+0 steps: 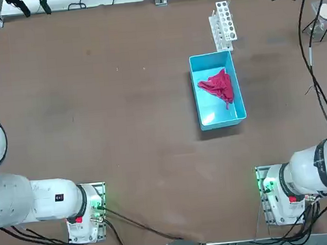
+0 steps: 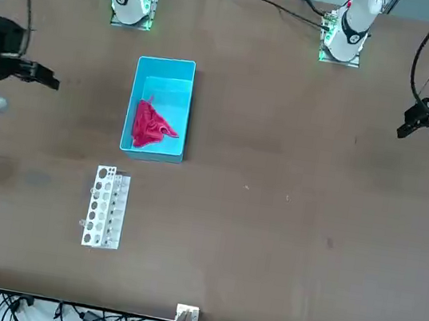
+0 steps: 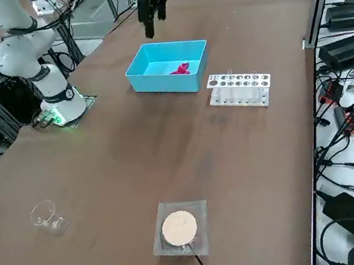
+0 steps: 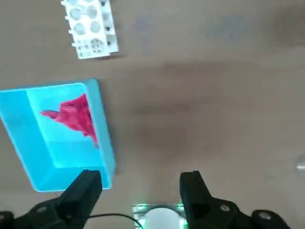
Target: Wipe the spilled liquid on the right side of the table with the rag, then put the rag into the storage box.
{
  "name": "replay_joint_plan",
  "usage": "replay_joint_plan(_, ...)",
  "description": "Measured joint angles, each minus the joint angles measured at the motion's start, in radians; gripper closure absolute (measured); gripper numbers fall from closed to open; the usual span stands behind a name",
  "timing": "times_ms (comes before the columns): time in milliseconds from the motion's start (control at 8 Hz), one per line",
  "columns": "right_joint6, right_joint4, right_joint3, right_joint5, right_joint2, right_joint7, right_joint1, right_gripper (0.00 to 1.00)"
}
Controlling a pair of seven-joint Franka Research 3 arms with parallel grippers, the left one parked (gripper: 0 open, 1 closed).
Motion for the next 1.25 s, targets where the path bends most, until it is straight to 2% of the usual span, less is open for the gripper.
replay_joint_plan(125,0.041,-0.009,-0.023,-0.003,-0.007,-0.035,0.003,0.00)
replay_joint_plan(250,0.138,-0.050,-0.028,-0.013,-0.032,-0.045,0.009,0.00)
replay_joint_plan(375,0.246,-0.124,-0.032,-0.025,-0.076,-0.045,0.029,0.00)
replay_joint_plan(500,0.307,-0.215,-0.048,-0.031,-0.139,-0.045,0.057,0.00)
replay_joint_plan(625,0.321,-0.289,-0.072,-0.031,-0.199,-0.044,0.077,0.00)
replay_joint_plan(875,0.323,-0.356,-0.114,-0.030,-0.271,-0.048,0.083,0.00)
replay_joint_plan(1250,0.314,-0.371,-0.119,-0.030,-0.281,-0.048,0.090,0.00)
